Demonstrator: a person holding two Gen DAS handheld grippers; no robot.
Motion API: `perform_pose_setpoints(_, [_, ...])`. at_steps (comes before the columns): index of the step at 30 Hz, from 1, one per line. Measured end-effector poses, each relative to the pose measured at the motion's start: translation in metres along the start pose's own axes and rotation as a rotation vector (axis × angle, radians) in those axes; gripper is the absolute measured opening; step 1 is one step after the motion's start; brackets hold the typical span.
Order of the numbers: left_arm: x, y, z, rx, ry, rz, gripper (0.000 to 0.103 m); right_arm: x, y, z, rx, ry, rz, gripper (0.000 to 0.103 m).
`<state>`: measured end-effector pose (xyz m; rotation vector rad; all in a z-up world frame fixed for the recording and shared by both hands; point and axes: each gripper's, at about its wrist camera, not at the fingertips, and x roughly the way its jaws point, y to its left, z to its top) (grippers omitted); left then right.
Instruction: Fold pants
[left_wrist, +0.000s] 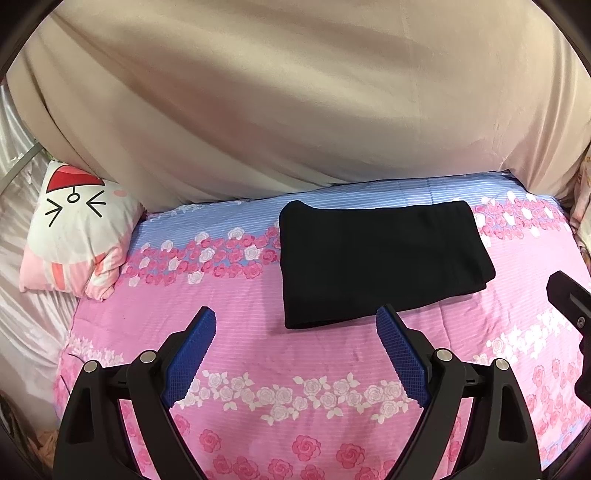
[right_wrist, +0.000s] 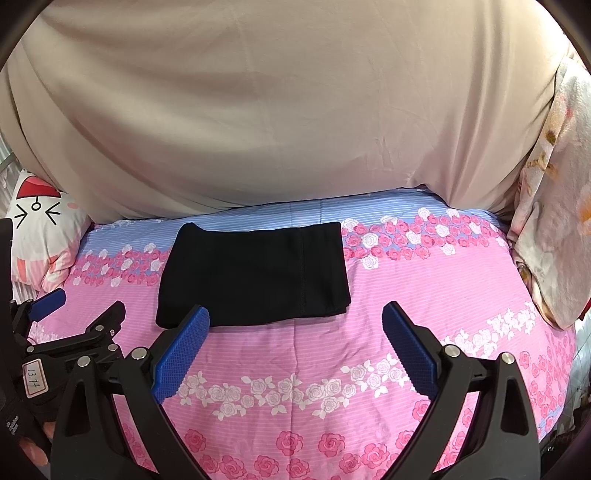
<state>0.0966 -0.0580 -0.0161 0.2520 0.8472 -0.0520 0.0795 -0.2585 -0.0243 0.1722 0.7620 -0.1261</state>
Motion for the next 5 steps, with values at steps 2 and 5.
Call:
perform_pose_setpoints(2, [0.0, -0.0009, 0.0004, 0.004, 0.006, -0.001, 0.086, -0.0005, -0.0013, -0.0017, 0.001, 0.002, -0.001, 0.093])
perform_pose_setpoints(5, [-0.001, -0.0029, 0.0004, 0.007, 0.016, -0.045, 0.086, -0.0018, -0.0031, -0.0032, 0.002, 0.003, -0.001, 0.093])
